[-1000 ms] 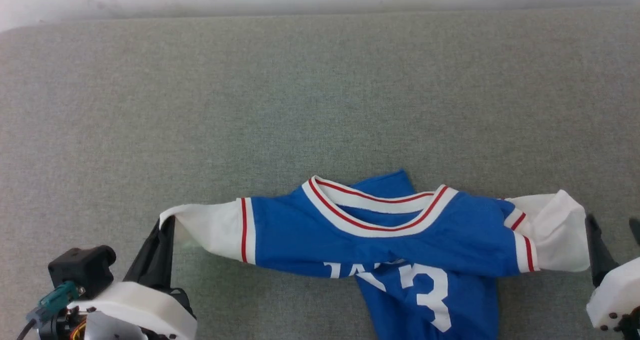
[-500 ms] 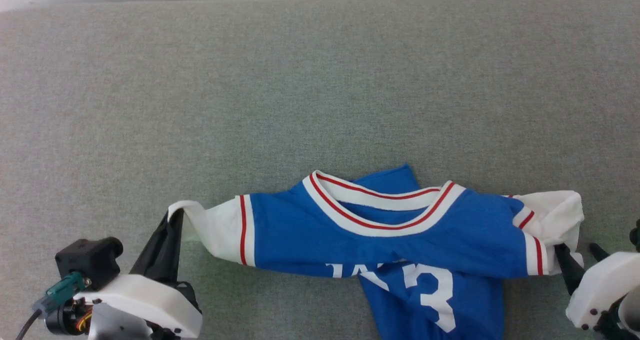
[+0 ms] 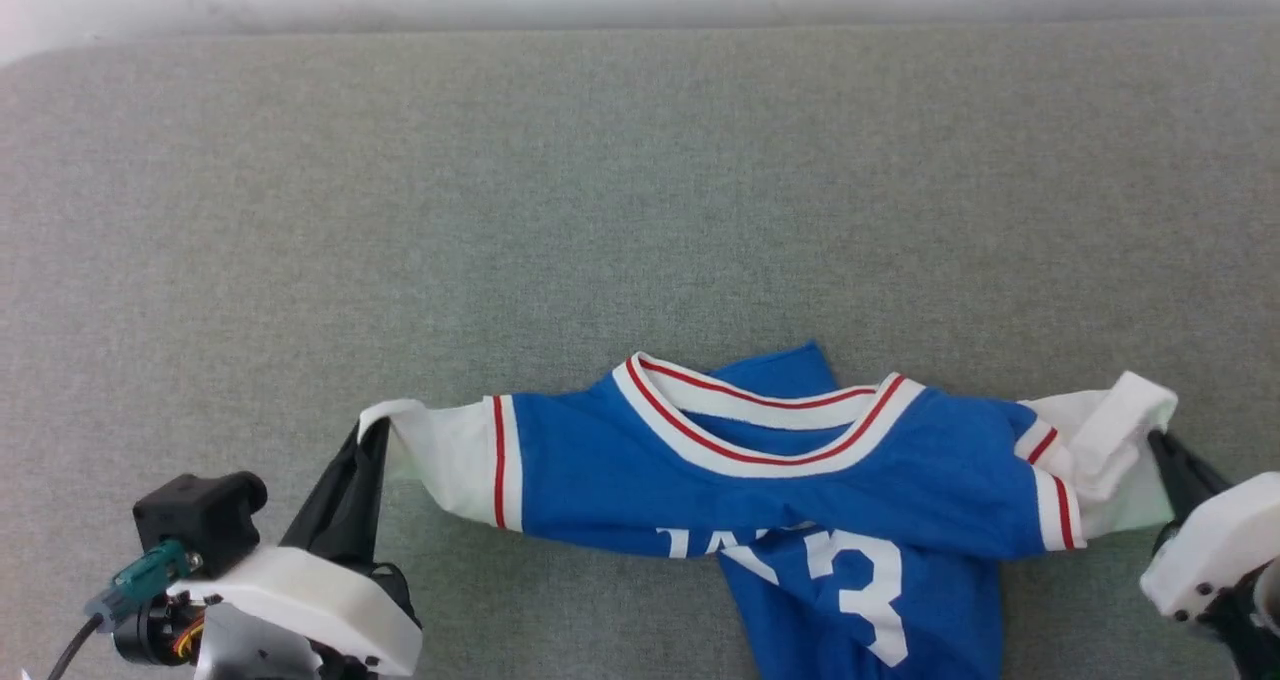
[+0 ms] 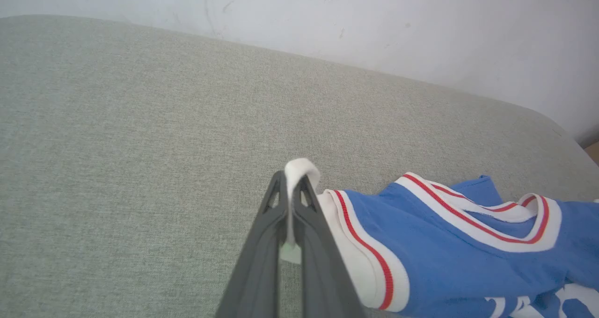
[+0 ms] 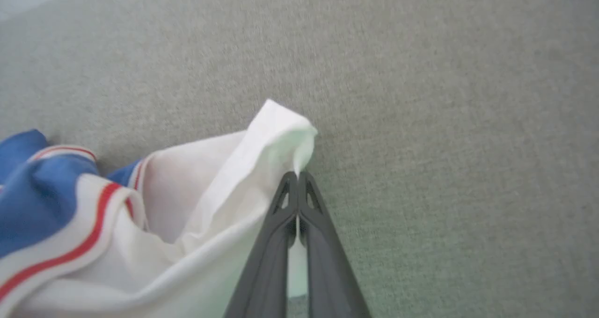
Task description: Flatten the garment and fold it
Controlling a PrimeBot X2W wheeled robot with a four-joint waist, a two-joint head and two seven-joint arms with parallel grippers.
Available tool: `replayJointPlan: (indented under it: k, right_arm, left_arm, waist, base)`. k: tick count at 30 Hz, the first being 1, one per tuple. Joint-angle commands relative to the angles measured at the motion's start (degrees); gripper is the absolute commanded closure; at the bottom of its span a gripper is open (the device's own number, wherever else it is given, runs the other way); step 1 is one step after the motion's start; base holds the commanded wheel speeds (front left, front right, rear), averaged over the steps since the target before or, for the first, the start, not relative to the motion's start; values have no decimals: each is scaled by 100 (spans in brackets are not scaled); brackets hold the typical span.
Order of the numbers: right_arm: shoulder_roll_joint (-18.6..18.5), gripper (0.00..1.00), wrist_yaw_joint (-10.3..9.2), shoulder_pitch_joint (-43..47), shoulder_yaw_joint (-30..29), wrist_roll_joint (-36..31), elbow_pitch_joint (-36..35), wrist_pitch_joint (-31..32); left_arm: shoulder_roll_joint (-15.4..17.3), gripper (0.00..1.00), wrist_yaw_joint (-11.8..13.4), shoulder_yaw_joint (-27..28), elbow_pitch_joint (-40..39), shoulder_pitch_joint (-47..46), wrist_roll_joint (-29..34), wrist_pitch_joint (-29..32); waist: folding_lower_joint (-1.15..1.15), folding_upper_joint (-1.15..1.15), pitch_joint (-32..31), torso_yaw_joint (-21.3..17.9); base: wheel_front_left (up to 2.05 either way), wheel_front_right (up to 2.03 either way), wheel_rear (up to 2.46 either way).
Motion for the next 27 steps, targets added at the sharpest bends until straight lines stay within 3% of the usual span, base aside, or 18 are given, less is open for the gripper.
replayJointPlan:
  k: [1, 9, 17, 22, 27]
  right_arm:
    - [14, 100, -4, -55, -32, 110, -100, -96]
    - [14, 100, -4, -591, 14, 519, -1028, -620]
    - [14, 100, -4, -1988, 483, 394, -1562, -195]
    - [-9, 100, -4, -3335, 885, -51, -1378, 207]
    - [-76, 100, -4, -4753, 1072, -253, -711, 394]
  left_arm:
    - [-39, 100, -25, 11, -15, -50, -45, -68]
    - [-132, 100, -93, 327, -464, -607, -285, -303]
    - [212, 100, -196, 326, -533, -2322, -280, 492]
    - [457, 100, -346, 141, 2, -3903, -98, 1161]
    - [509, 100, -468, 87, 979, -5464, -20, 1563]
  waist:
    - [0, 0, -186, -45]
    - [0, 0, -746, -180]
    - [0, 0, -1056, -246]
    - [0, 0, -1011, -252]
    - [0, 0, -832, -320]
  base:
    - [0, 0, 0]
    - [0, 0, 0]
    - [0, 0, 0]
    - [0, 0, 0]
    - [0, 0, 0]
